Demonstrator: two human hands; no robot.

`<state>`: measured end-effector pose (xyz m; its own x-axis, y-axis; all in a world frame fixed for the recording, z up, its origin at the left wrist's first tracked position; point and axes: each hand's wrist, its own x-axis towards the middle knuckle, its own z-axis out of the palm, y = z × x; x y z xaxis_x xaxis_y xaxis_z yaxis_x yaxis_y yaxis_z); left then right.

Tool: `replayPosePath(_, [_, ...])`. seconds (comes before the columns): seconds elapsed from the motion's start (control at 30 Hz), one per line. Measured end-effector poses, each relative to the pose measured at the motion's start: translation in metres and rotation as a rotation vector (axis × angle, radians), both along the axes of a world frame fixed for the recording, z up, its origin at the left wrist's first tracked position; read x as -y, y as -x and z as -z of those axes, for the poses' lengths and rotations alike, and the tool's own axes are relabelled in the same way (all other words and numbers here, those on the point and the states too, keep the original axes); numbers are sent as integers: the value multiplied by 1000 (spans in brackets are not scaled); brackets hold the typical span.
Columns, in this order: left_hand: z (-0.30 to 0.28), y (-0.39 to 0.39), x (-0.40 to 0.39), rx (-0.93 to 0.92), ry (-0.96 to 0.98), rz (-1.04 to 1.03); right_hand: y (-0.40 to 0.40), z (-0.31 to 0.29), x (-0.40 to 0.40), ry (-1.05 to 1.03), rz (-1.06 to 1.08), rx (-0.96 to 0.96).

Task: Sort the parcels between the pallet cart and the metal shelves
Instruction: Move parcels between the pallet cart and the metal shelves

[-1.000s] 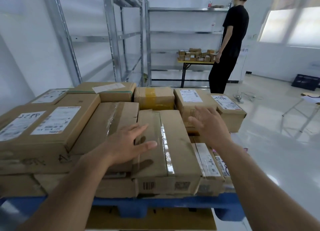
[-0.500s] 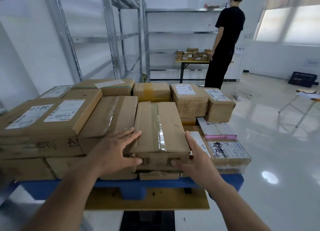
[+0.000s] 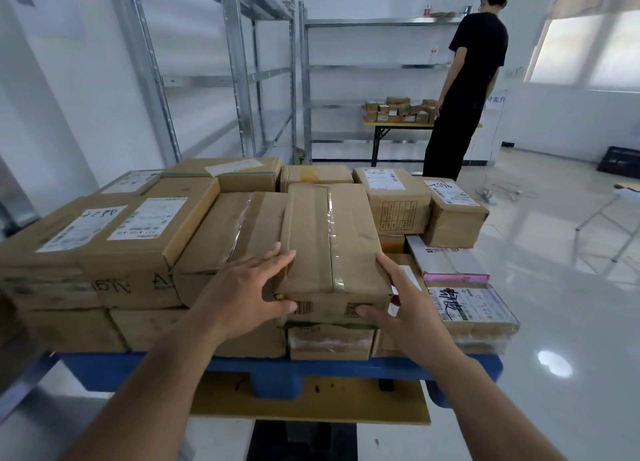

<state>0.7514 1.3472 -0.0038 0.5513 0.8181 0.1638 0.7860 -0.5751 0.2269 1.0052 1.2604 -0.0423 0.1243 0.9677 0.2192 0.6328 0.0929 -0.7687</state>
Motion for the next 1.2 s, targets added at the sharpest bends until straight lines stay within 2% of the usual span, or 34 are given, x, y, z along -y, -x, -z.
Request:
replayPosePath(0.27, [-3, -16, -21, -130, -29, -76, -3, -1, -25, 56, 18, 32])
replayPosePath(0.43, [-1, -13, -23, -144, -25, -69, -1, 1, -28, 71, 8, 12])
replayPosePath(0.7, [-3, -15, -15, -169, -37, -87, -1, -5, -26, 63, -4, 113])
replayPosePath(0.87, [4, -9, 13, -20, -88, -119, 6, -14, -10, -48, 63, 332])
replayPosePath(1.0, [16, -5, 50, 89, -135, -210, 18, -19, 13, -235, 133, 499])
replayPosePath(1.1, [31, -2, 83, 187, -132, -257, 37, -13, 32, -444, 122, 495])
replayPosePath(1.2, [52, 3, 114, 240, -124, -311, 59, 3, 47, -508, 25, 475])
